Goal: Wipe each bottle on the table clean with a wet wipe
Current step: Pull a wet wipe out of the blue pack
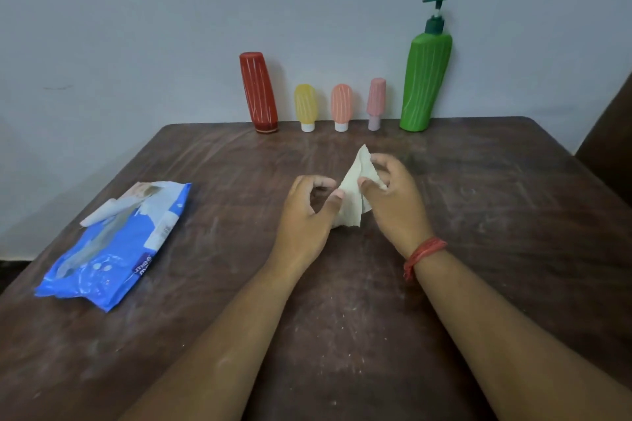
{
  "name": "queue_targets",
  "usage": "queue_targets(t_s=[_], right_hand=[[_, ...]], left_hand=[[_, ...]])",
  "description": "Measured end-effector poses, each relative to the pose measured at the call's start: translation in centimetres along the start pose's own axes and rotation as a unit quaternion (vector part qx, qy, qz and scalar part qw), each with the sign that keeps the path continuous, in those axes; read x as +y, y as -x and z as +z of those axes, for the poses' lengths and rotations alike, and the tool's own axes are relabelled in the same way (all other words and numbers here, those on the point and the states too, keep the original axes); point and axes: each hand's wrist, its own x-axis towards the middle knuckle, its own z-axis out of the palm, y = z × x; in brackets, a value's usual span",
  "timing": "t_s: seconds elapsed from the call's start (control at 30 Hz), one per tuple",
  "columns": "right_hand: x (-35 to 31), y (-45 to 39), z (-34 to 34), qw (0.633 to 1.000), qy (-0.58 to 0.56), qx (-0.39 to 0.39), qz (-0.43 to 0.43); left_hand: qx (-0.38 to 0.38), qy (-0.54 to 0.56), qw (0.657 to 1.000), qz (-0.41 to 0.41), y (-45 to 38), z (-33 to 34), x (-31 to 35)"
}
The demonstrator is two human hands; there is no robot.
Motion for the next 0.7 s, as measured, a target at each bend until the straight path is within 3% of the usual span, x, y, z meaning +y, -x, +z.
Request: queue_targets(t_s=[0.1,0.37,0.5,0.6,0.7], right_hand=[[-0.5,0.2,-0.3,0.992,0.101,-0.045,-0.069],[-1.5,0.0,-2.7,0.959,0.201,-0.094,-0.177],[-1.6,0.5,-2.4,0.94,0.264,-0.047,-0.212],[-1.6,0.5,-2.1,0.973,0.171,-0.026,-0.155],[-1.6,0.1,-2.4,0.995,0.058,-0.036,-0.08]], left_hand=[[-0.054,-0.04,0.998,0.008,0.3,0.5,0.5],[-0.03,0.029,0.998,-0.039,0.3,0.9,1.6],[-0.057,0.138,0.985,-0.086,0.6,0.7,1.6],[-0.051,0.146,0.983,-0.103,0.3,0.6,1.1],[-0.03,0.225,0.963,-0.144,-0.2,0.2,1.0]])
